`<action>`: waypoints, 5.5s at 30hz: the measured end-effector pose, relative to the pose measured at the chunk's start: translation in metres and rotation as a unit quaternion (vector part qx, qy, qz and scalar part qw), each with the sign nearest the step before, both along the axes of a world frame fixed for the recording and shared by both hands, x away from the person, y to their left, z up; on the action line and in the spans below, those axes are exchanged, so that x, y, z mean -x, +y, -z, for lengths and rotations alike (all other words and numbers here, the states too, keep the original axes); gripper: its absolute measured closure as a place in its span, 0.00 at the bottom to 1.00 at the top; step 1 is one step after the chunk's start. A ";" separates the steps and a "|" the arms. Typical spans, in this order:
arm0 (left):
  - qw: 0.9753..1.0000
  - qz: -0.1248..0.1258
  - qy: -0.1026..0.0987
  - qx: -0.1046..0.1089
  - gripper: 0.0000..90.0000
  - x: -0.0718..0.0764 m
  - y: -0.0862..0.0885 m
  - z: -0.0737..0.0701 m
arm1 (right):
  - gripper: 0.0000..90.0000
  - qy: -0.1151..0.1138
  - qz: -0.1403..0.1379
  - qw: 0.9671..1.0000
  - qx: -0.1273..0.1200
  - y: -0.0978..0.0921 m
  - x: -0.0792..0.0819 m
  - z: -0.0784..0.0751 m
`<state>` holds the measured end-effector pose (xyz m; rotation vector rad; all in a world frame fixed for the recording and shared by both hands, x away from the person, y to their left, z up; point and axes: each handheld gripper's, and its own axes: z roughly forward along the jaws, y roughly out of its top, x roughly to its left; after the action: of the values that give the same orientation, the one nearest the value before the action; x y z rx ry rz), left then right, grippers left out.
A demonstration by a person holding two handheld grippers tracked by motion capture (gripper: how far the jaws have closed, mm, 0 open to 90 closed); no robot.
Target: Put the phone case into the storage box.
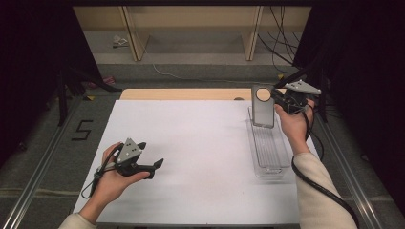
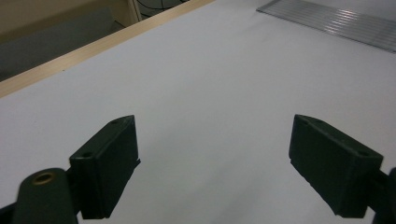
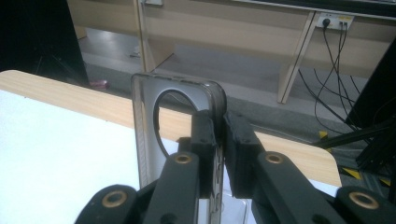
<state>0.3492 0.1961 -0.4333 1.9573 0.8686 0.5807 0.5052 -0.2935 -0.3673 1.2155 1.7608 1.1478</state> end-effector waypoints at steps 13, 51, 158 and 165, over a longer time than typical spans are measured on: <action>1.000 0.000 0.000 0.000 0.17 0.000 0.000 0.000 | 0.92 0.008 -0.002 1.000 0.008 0.001 -0.002 0.007; 1.000 0.000 -0.001 0.001 0.17 0.000 0.000 0.000 | 0.92 0.021 -0.013 1.000 0.012 0.001 -0.007 0.016; 1.000 -0.005 -0.002 0.002 0.17 0.000 0.002 -0.001 | 0.82 0.012 0.028 0.999 0.032 0.004 -0.030 0.039; 1.000 -0.004 -0.001 0.002 0.17 0.000 0.002 -0.001 | 0.78 0.017 0.031 0.999 0.031 0.003 -0.031 0.041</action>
<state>0.3495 0.1980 -0.4328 1.9496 0.8763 0.5864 0.5360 -0.2906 -0.4084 1.2511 1.7570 1.0359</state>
